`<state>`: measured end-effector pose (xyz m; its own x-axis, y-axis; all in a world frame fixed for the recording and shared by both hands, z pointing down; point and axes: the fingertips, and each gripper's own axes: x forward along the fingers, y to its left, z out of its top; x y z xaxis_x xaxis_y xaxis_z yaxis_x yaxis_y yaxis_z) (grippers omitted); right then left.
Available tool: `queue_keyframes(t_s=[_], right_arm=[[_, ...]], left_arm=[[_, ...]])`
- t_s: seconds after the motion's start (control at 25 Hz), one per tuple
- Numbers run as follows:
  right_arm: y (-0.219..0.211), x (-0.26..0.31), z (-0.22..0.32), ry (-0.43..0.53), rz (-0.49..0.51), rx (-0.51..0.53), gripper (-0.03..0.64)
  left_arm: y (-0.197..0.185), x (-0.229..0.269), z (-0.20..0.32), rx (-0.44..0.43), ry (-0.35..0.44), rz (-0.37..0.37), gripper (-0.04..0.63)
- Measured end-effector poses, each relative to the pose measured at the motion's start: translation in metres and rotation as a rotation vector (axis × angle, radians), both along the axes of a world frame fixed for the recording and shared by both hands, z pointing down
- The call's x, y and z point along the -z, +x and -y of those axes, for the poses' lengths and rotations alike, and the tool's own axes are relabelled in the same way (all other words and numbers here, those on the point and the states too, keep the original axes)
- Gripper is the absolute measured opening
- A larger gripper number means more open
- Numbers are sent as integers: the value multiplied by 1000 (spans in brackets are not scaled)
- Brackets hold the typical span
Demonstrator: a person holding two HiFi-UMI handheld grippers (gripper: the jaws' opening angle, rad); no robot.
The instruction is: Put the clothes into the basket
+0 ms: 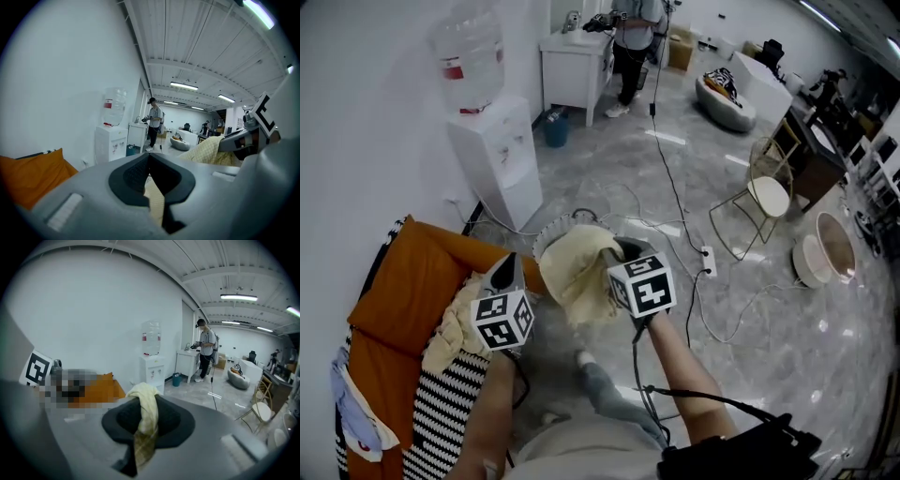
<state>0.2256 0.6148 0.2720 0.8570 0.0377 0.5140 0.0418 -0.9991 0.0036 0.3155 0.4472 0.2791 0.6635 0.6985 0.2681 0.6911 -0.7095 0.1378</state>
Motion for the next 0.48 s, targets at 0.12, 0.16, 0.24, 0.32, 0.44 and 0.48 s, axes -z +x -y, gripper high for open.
queue_keyframes(t_s=[0.12, 0.16, 0.24, 0.32, 0.44, 0.48], right_arm=[[11, -8, -17, 4, 11, -22, 54], [15, -11, -21, 6, 13, -25, 54], [24, -16, -30, 11, 15, -32, 54], [34, -20, -39, 14, 18, -39, 54], [58, -23, -53, 5, 19, -41, 54], [67, -24, -58, 3, 18, -43, 54]], left_arm=[[9, -9, -12, -15, 22, 10, -6], [13, -12, -15, -15, 28, 14, -6], [23, -17, -21, -14, 36, 20, -6], [34, -23, -29, -10, 39, 23, -6], [55, -30, -41, -1, 37, 25, -6], [64, -32, -45, 2, 38, 24, -6]])
